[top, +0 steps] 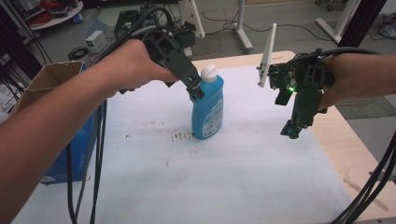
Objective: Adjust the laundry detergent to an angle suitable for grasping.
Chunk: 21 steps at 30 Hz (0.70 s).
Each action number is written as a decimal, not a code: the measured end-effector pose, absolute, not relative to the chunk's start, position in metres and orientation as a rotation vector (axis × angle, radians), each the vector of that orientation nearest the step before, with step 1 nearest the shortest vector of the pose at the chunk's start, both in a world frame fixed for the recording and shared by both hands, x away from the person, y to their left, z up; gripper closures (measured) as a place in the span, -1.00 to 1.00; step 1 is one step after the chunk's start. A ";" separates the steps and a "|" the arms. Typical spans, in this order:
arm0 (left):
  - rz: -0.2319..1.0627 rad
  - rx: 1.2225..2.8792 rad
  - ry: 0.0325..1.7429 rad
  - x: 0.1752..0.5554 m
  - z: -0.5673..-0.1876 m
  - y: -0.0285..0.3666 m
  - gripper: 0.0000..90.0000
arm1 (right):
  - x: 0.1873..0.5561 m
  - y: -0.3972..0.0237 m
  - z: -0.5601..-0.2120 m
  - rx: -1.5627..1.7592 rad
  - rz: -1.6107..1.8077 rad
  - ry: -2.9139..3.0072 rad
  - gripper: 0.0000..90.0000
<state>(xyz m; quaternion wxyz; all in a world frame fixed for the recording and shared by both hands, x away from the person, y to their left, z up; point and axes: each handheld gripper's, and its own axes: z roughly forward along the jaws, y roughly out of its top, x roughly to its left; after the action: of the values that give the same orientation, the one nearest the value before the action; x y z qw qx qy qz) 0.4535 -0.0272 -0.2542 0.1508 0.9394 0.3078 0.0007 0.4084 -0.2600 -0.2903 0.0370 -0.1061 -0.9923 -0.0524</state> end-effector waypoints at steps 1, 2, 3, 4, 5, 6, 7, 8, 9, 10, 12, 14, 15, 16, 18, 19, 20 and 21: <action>0.000 2.701 0.881 0.454 -0.255 -0.029 -0.91 | 0.408 -0.260 -0.290 -0.326 -0.161 -3.045 -0.74; 0.001 2.697 0.884 0.454 -0.255 -0.031 -0.91 | 0.409 -0.260 -0.291 -0.324 -0.162 -3.045 -0.74; 0.003 2.699 0.879 0.455 -0.255 -0.032 -0.91 | 0.408 -0.260 -0.291 -0.327 -0.166 -3.044 -0.74; 0.005 2.696 0.874 0.456 -0.255 -0.034 -0.91 | 0.408 -0.260 -0.291 -0.327 -0.166 -3.044 -0.74; 0.004 2.689 0.876 0.456 -0.255 -0.035 -0.91 | 0.409 -0.261 -0.291 -0.327 -0.166 -3.043 -0.74; 0.009 2.680 0.878 0.456 -0.255 -0.037 -0.91 | 0.409 -0.261 -0.291 -0.328 -0.164 -3.043 -0.74; 0.009 2.680 0.878 0.456 -0.255 -0.037 -0.91 | 0.409 -0.261 -0.291 -0.328 -0.164 -3.043 -0.74; 0.009 2.680 0.878 0.456 -0.255 -0.037 -0.91 | 0.409 -0.261 -0.292 -0.327 -0.163 -3.042 -0.74; 0.013 2.667 0.876 0.457 -0.255 -0.039 -0.91 | 0.409 -0.261 -0.292 -0.330 -0.165 -3.042 -0.74; 0.013 2.667 0.876 0.457 -0.255 -0.039 -0.91 | 0.409 -0.262 -0.292 -0.333 -0.166 -3.042 -0.74; 0.014 2.661 0.869 0.458 -0.255 -0.039 -0.91 | 0.410 -0.262 -0.291 -0.330 -0.164 -3.043 -0.74; -0.001 2.642 0.867 0.458 -0.254 -0.039 -0.91 | 0.409 -0.263 -0.292 -0.334 -0.164 -3.042 -0.74; -0.006 2.621 0.865 0.458 -0.253 -0.038 -0.91 | 0.409 -0.263 -0.292 -0.335 -0.164 -3.041 -0.74; -0.006 2.621 0.865 0.458 -0.253 -0.038 -0.91 | 0.409 -0.263 -0.292 -0.333 -0.166 -3.041 -0.74; 0.004 2.616 0.857 0.458 -0.253 -0.038 -0.91 | 0.409 -0.263 -0.291 -0.334 -0.167 -3.042 -0.74; 0.008 2.613 0.859 0.458 -0.253 -0.039 -0.91 | 0.409 -0.263 -0.291 -0.334 -0.167 -3.042 -0.74; 0.020 2.611 0.860 0.457 -0.252 -0.039 -0.91 | 0.409 -0.263 -0.291 -0.333 -0.167 -3.043 -0.74; 0.023 2.606 0.860 0.457 -0.252 -0.040 -0.91 | 0.409 -0.262 -0.291 -0.333 -0.167 -3.043 -0.74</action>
<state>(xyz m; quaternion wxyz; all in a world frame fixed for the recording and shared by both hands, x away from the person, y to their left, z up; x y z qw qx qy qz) 0.4571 -0.0397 -0.2523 0.1973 0.9309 0.3074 0.0083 0.4092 -0.2625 -0.2913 0.0380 -0.1085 -0.9919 -0.0543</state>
